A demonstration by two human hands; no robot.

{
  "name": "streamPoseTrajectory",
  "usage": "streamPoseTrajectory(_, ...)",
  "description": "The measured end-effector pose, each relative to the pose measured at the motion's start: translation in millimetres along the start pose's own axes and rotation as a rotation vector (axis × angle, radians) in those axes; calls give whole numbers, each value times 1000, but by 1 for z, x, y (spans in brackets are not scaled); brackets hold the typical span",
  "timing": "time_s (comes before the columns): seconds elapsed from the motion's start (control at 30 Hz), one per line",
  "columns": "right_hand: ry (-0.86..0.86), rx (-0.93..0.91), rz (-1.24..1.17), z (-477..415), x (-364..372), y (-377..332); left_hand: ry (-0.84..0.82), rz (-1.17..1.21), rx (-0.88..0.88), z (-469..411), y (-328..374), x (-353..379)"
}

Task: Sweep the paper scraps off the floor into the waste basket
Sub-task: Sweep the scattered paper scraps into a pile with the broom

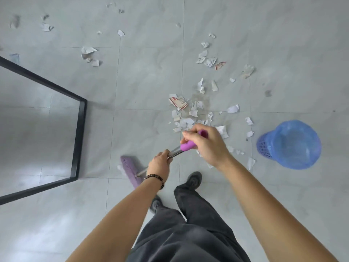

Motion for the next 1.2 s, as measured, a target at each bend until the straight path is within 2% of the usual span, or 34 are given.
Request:
streamPoseTrajectory(0.17,189,-189,25,33,-94,-69,47,65,197,-30,118,-12)
streamPoseTrajectory(0.37,338,-340,77,84,-137,-117,70,-46,426,-51,208,-56)
streamPoseTrajectory(0.5,473,-384,-130,119,-167,-134,73,-191,610,-48,254,-89)
streamPoseTrajectory(0.6,411,-437,-294,139,-165,-133,140,-232,664,-39,261,-118)
streamPoseTrajectory(0.67,348,-428,-398,140,-150,-115,201,-206,664,-36,251,-142)
streamPoseTrajectory(0.77,449,-230,-542,119,-118,-48,204,-96,733,-25,235,-173)
streamPoseTrajectory(0.87,486,83,-784,91,-53,38,116,-44,851,-4,228,-183)
streamPoseTrajectory(0.97,483,275,-1076,75,22,103,-13,-21,958,11,226,-173)
streamPoseTrajectory(1.1,516,314,-1436,80,73,139,-186,75,965,40,230,-145)
streamPoseTrajectory(1.2,593,201,-1680,90,56,159,-405,212,927,67,241,-102)
Point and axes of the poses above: each hand's wrist, its own z-axis away from the middle knuckle, its own x-axis out of the palm, y = z × x, the point moved 8 cm from there along -z, towards the middle knuckle, and after that the axes turned 7 degrees about x, right-handed, at the moved point
